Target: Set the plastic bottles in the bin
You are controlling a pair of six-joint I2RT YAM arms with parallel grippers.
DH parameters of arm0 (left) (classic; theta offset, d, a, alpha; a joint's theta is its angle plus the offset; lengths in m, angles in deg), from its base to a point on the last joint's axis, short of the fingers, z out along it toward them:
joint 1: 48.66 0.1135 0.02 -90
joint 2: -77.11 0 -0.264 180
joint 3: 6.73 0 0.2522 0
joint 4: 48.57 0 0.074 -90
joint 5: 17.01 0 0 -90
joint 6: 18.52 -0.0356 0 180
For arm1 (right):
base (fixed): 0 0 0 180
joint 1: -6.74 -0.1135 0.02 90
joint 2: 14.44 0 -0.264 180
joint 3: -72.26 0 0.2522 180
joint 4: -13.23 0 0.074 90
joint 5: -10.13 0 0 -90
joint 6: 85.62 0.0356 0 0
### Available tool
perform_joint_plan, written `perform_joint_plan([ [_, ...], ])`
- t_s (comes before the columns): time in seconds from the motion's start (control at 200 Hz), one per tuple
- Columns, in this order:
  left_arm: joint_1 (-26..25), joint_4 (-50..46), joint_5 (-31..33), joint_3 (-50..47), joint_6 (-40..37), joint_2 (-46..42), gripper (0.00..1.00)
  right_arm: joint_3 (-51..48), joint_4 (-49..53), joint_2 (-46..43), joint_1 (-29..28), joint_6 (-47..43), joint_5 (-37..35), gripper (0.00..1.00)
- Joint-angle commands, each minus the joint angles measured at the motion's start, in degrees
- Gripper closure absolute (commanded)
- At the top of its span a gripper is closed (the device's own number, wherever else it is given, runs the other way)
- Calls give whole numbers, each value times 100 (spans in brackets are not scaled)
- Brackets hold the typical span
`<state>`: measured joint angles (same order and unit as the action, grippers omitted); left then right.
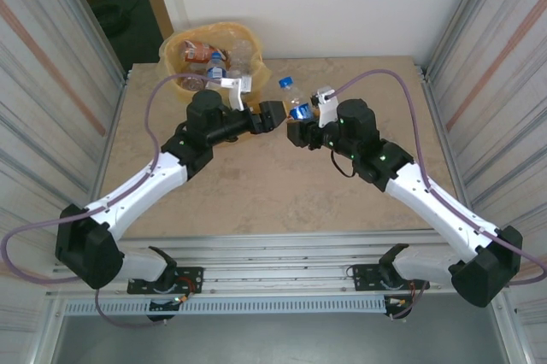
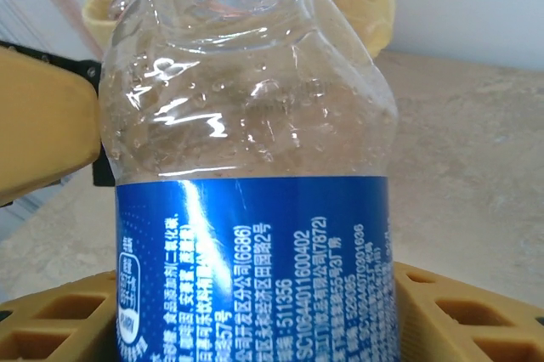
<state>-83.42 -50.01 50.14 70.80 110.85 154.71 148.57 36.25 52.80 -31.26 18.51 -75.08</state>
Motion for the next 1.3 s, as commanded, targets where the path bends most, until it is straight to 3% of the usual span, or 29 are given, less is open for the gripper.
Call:
perform_joint_plan([
  [0.0, -84, 458, -391, 247, 197, 182, 2, 64, -328, -54, -248, -349, 263, 53],
  [0.255, -118, 601, -619, 392, 395, 428, 14, 165, -451, 119, -370, -453, 206, 52],
  [0.411, -110, 611, -598, 417, 410, 440, 40, 262, -454, 280, -386, -473, 217, 47],
  [0.511, -69, 398, -453, 498, 267, 356, 56, 338, -364, 334, -387, -473, 133, 35],
  [0.626, 138, 47, -455, 722, 9, 252, 66, 371, -244, 294, -395, -472, -44, 12],
  [0.711, 422, -312, -447, 1028, -243, 220, 70, 346, -173, 213, -399, -402, -273, 0],
  [1.102, 1657, -2975, -47, 3802, -2168, 1121, 68, 154, 163, -91, -392, 124, -1410, 2],
  [1.297, 2222, -3528, -62, 4805, -2297, 1880, 68, 30, 234, -165, -384, 255, -1461, 2],
])
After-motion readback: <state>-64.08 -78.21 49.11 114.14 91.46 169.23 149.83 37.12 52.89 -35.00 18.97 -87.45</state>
